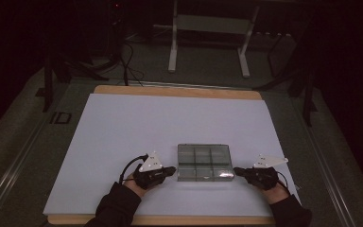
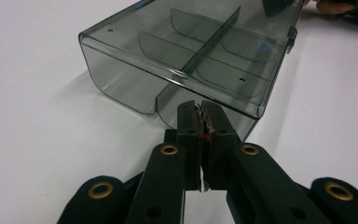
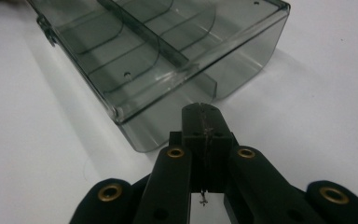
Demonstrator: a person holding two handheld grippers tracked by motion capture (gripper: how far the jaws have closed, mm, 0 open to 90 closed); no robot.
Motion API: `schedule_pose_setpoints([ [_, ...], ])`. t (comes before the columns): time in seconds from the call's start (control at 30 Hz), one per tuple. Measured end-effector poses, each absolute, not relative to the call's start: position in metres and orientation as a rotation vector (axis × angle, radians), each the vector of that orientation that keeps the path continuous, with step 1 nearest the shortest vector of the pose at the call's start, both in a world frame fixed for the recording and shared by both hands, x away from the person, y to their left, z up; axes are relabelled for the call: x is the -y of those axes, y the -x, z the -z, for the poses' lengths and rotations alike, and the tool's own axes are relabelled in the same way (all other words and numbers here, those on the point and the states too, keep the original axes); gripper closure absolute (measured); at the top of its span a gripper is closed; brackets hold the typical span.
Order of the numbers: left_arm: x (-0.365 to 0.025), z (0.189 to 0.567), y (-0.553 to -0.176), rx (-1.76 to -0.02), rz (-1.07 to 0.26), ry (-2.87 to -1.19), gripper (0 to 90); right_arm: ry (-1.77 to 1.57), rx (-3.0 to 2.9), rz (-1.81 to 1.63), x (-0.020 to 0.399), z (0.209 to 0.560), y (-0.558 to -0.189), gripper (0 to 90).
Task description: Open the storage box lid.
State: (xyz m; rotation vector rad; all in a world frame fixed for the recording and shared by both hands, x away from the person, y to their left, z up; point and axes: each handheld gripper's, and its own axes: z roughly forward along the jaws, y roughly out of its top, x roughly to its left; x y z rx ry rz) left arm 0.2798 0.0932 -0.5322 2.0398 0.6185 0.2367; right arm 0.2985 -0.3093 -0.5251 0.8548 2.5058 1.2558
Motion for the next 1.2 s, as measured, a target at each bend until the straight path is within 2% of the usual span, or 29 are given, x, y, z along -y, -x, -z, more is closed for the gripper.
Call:
schedule_pose_setpoints([
  [0.87, -0.088, 0.529, -0.282, -0.597, -0.252, -2.044, 89.6, -0.826, -2.508, -1.309, 0.307, 0.516, -0.297, 90.0],
  [1.03, -0.089, 0.528, -0.286, -0.645, -0.287, -2.022, 70.8, -0.829, -2.489, -1.302, 0.306, 0.513, -0.299, 85.6],
  [1.2, -0.09, 0.527, -0.289, -0.653, -0.309, -2.003, 62.3, -0.839, -2.47, -1.308, 0.307, 0.512, -0.303, 77.7],
])
